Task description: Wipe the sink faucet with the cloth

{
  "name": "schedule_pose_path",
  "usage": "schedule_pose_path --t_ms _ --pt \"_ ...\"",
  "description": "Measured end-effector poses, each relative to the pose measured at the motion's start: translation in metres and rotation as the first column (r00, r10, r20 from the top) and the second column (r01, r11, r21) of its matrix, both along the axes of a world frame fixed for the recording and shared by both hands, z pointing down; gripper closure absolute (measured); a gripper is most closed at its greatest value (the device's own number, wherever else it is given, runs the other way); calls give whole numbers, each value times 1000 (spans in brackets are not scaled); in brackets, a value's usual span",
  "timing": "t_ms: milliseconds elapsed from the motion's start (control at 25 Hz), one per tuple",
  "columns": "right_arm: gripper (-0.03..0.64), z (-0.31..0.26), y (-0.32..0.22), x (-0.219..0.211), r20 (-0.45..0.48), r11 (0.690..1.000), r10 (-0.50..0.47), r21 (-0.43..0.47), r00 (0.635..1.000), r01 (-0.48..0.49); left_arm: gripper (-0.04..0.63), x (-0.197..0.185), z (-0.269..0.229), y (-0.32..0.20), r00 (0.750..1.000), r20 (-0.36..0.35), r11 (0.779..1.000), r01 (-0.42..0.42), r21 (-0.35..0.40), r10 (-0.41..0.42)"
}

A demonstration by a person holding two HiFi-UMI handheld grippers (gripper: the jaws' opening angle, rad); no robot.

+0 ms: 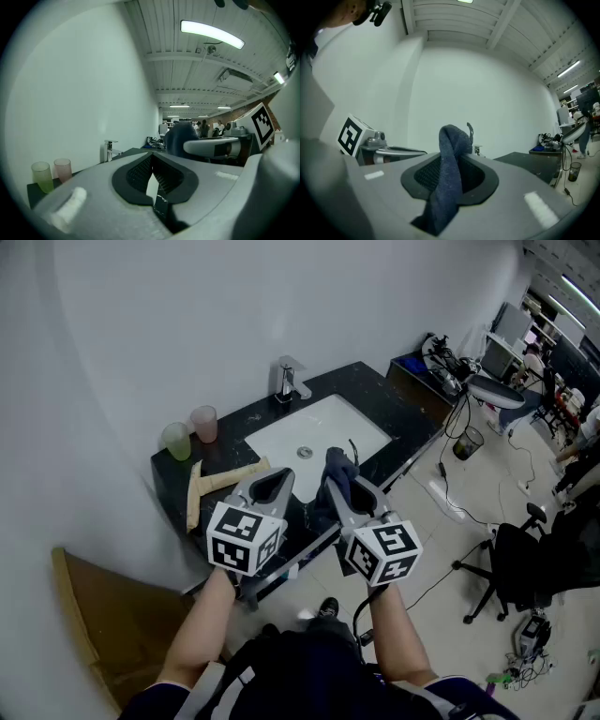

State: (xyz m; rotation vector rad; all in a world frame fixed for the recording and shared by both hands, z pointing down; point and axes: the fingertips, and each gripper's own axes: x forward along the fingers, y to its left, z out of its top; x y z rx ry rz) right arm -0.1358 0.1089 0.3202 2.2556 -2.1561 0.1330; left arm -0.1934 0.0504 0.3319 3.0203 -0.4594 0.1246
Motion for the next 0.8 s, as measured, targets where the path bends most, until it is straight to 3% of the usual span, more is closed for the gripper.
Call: schedule_pose_path --t_ms 400,800 --pt "526 -3 -16 52 -9 1000 -15 19 1000 15 594 50 7 -12 1000 12 1000 15 2 -15" --pt "526 13 -61 155 1 990 -138 11 990 138 594 151 24 -47 992 23 992 124 -5 -124"
